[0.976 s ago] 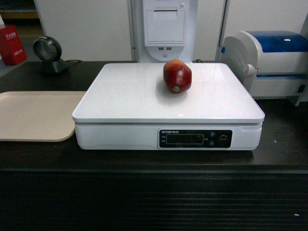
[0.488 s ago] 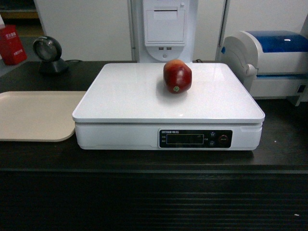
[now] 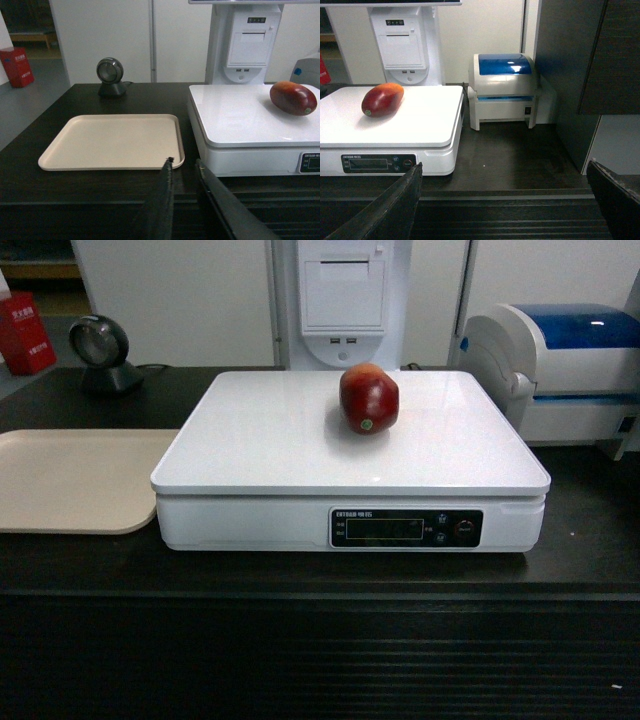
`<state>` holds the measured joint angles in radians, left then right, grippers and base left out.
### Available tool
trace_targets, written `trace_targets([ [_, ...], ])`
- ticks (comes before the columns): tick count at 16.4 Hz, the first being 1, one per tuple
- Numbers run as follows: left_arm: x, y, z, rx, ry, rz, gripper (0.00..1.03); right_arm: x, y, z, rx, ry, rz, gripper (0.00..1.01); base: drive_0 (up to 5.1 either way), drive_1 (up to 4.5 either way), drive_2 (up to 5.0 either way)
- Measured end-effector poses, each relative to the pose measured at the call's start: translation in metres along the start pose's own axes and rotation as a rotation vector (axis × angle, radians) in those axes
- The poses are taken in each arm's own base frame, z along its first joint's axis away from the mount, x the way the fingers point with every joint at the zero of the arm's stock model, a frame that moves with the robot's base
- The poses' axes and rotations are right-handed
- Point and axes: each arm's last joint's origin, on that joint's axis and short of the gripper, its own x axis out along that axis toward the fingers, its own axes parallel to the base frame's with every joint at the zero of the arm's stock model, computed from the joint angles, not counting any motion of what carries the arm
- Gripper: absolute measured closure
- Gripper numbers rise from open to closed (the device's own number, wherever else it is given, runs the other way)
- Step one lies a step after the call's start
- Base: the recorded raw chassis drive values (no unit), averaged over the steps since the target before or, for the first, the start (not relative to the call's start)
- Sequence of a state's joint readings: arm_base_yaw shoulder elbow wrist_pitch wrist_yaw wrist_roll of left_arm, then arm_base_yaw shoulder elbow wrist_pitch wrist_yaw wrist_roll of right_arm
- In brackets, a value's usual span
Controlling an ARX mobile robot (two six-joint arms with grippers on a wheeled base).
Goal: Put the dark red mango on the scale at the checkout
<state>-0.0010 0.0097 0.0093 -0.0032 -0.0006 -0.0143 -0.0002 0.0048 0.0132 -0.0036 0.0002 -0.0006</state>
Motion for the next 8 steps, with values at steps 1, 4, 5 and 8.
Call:
trace_targets([
  [1, 0.0000, 0.0000, 0.0000, 0.000, 0.000, 0.000, 0.78, 0.0000, 0.0000, 0.0000, 0.000, 0.000, 0.000, 0.03, 0.0, 0.00, 0.0],
  [4, 0.0000, 0.0000, 0.0000, 0.000, 0.000, 0.000, 0.46, 0.0000, 0.0000, 0.0000, 0.000, 0.000, 0.000, 0.03, 0.0, 0.00, 0.0],
  [5, 0.0000, 0.0000, 0.0000, 0.000, 0.000, 0.000, 0.35, 0.0000, 0.0000, 0.0000, 0.000, 0.000, 0.000, 0.03, 0.0, 0.00, 0.0],
  [8, 0.0000, 0.0000, 0.0000, 0.001, 0.000, 0.000, 0.03, 0.0000, 0.0000, 0.0000, 0.000, 0.000, 0.000, 0.03, 0.0, 0.00, 0.0],
])
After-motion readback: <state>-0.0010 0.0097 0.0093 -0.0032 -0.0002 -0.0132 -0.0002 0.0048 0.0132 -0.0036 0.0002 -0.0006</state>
